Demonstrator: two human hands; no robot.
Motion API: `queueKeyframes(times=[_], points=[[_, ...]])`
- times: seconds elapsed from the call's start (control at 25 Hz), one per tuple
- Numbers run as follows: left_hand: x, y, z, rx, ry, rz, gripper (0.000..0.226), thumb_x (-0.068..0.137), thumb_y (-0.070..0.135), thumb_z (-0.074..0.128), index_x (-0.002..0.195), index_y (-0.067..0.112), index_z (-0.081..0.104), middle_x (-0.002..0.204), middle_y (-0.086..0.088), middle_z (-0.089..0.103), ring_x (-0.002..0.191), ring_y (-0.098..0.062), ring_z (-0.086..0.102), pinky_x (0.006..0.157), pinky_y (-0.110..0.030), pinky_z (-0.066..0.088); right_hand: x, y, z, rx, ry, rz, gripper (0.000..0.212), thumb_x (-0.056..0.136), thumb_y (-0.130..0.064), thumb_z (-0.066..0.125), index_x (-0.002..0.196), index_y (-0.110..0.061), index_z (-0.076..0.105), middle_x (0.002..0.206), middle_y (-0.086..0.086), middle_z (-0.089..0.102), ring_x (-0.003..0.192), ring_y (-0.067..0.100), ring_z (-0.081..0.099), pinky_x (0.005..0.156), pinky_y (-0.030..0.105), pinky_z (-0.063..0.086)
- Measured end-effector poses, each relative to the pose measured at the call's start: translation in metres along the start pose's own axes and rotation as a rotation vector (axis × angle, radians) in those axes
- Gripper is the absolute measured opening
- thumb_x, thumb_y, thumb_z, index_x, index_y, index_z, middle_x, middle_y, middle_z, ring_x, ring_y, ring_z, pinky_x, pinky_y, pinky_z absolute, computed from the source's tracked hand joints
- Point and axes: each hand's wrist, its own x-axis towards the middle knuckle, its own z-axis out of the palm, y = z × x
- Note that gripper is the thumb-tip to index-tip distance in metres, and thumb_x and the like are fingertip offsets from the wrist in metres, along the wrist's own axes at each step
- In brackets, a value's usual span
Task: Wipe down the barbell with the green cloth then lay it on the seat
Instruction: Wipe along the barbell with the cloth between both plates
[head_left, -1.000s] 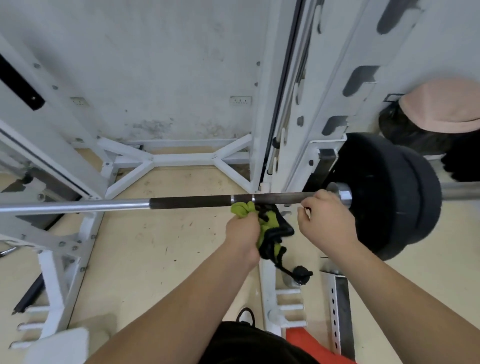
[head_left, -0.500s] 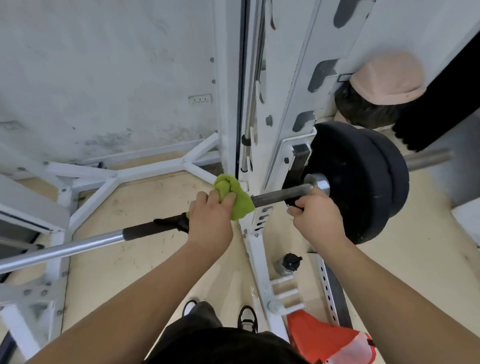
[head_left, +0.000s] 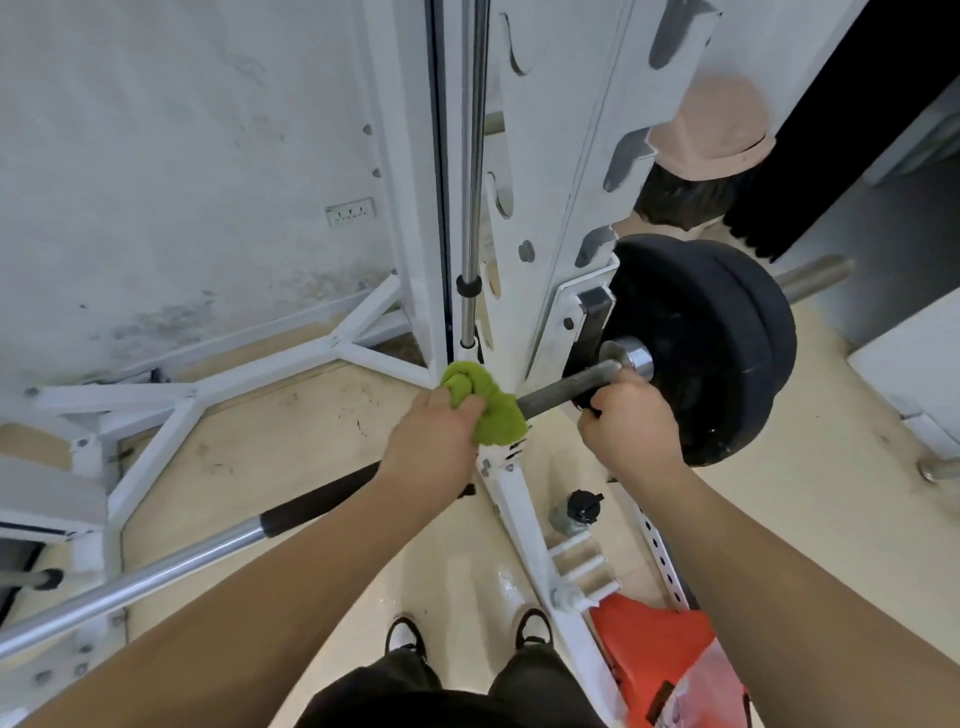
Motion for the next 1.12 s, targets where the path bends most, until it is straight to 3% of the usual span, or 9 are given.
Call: queueKeyframes(times=[0.12, 0.28, 0.36, 0.44, 0.52, 0.68, 0.76, 0.88, 1.12], points=[[0.001, 0.009, 0.002, -0.02, 0.045, 0.03, 0.047, 0.088, 0.008, 0.06, 0.133, 0.02, 0.06, 0.118, -0.014, 0.055, 0.108, -0.033, 0.052, 0.085, -0.041, 0.052, 0.003, 0.002, -0.003, -0.012, 0.012, 0.004, 0.018, 0.088, -0.02, 0.064, 0.08, -0.008, 0.073, 0.099, 0.003, 0.058, 0.08, 0.026, 0.054, 0.059, 0.028, 0.038], [0.035, 0.077, 0.007, 0.03, 0.023, 0.062, 0.038, 0.086, 0.001, 0.057, 0.122, 0.016, 0.059, 0.118, -0.013, 0.049, 0.11, -0.032, 0.048, 0.084, -0.04, 0.051, 0.021, 0.01, -0.025, 0.032, -0.259, -0.072, 0.01, 0.076, -0.02, 0.062, 0.08, -0.02, 0.071, 0.084, 0.001, 0.066, 0.075, 0.026, 0.063, 0.054, 0.027, 0.043], [0.046, 0.095, 0.013, 0.027, 0.045, 0.009, 0.04, 0.086, 0.002, 0.057, 0.123, 0.017, 0.06, 0.118, -0.013, 0.047, 0.11, -0.032, 0.047, 0.086, -0.042, 0.052, 0.034, 0.019, -0.047, 0.051, -0.328, -0.141, 0.022, 0.072, -0.021, 0.061, 0.09, -0.026, 0.073, 0.084, 0.0, 0.07, 0.072, 0.023, 0.062, 0.057, 0.029, 0.05], [0.04, 0.091, 0.013, -0.01, 0.04, -0.046, 0.047, 0.089, 0.005, 0.058, 0.132, 0.022, 0.06, 0.121, -0.012, 0.049, 0.113, -0.033, 0.049, 0.089, -0.044, 0.053, 0.043, 0.034, -0.072, 0.057, -0.2, -0.198, 0.008, 0.082, -0.022, 0.064, 0.087, -0.022, 0.071, 0.084, 0.0, 0.065, 0.073, 0.024, 0.059, 0.061, 0.032, 0.049], [0.025, 0.074, 0.015, -0.046, 0.093, -0.107, 0.049, 0.089, 0.009, 0.062, 0.135, 0.025, 0.062, 0.122, -0.013, 0.055, 0.113, -0.034, 0.053, 0.087, -0.045, 0.055, 0.042, 0.048, -0.093, 0.137, 0.008, -0.319, 0.011, 0.092, -0.022, 0.064, 0.088, -0.018, 0.073, 0.088, 0.0, 0.061, 0.079, 0.022, 0.059, 0.065, 0.036, 0.053], [0.027, 0.084, 0.018, -0.02, 0.157, -0.177, 0.038, 0.08, 0.006, 0.068, 0.117, 0.017, 0.072, 0.103, -0.015, 0.06, 0.093, -0.037, 0.06, 0.072, -0.043, 0.056, 0.034, 0.067, -0.116, 0.057, 0.447, -0.649, 0.012, 0.09, -0.02, 0.067, 0.087, -0.013, 0.077, 0.09, 0.003, 0.063, 0.084, 0.027, 0.057, 0.064, 0.042, 0.049], [0.047, 0.124, 0.019, -0.006, 0.136, -0.152, 0.039, 0.083, 0.008, 0.063, 0.121, 0.016, 0.068, 0.109, -0.014, 0.058, 0.097, -0.036, 0.059, 0.073, -0.041, 0.054, 0.044, 0.077, -0.123, -0.029, 0.504, -0.54, 0.017, 0.085, -0.026, 0.07, 0.097, -0.014, 0.076, 0.097, 0.005, 0.064, 0.091, 0.032, 0.059, 0.07, 0.043, 0.048], [0.062, 0.152, 0.021, -0.02, 0.118, -0.154, 0.04, 0.092, 0.014, 0.057, 0.131, 0.019, 0.06, 0.118, -0.011, 0.054, 0.102, -0.032, 0.056, 0.073, -0.038, 0.05, 0.064, 0.092, -0.117, -0.012, 0.426, -0.285, 0.033, 0.086, -0.037, 0.073, 0.107, -0.011, 0.074, 0.101, 0.007, 0.062, 0.095, 0.032, 0.06, 0.071, 0.04, 0.05], [0.041, 0.123, 0.019, -0.069, 0.054, -0.154, 0.044, 0.092, 0.017, 0.057, 0.135, 0.022, 0.062, 0.11, -0.011, 0.061, 0.096, -0.033, 0.061, 0.076, -0.039, 0.055, 0.074, 0.089, -0.097, 0.089, 0.501, -0.259, 0.03, 0.081, -0.031, 0.076, 0.097, -0.006, 0.074, 0.088, 0.01, 0.059, 0.083, 0.032, 0.06, 0.055, 0.032, 0.044]])
